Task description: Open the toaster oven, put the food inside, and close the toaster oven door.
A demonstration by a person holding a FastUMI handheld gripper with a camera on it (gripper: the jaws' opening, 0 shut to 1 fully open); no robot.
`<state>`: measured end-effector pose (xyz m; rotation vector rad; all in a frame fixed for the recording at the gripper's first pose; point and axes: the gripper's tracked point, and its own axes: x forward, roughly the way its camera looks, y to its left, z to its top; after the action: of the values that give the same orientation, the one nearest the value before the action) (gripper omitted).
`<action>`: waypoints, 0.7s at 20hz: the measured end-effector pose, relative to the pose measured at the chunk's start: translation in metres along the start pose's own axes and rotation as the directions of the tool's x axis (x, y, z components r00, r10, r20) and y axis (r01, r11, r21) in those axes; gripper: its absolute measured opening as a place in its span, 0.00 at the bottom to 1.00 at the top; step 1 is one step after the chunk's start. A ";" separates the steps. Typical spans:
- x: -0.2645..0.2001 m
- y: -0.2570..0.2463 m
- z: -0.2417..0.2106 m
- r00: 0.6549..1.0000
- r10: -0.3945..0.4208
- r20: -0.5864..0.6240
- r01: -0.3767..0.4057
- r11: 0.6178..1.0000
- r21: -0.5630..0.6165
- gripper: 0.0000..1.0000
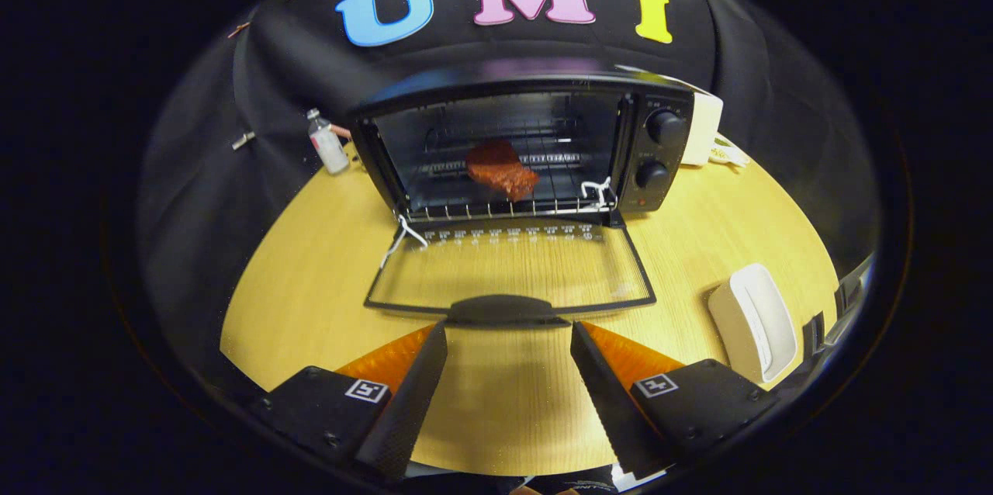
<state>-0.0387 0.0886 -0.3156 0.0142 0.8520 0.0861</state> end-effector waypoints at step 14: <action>0.053 -0.008 -0.020 0.991 -0.075 -0.109 0.075 0.997 -0.004 0.99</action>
<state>-0.0187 0.0846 -0.3689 -0.0225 0.9607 0.0157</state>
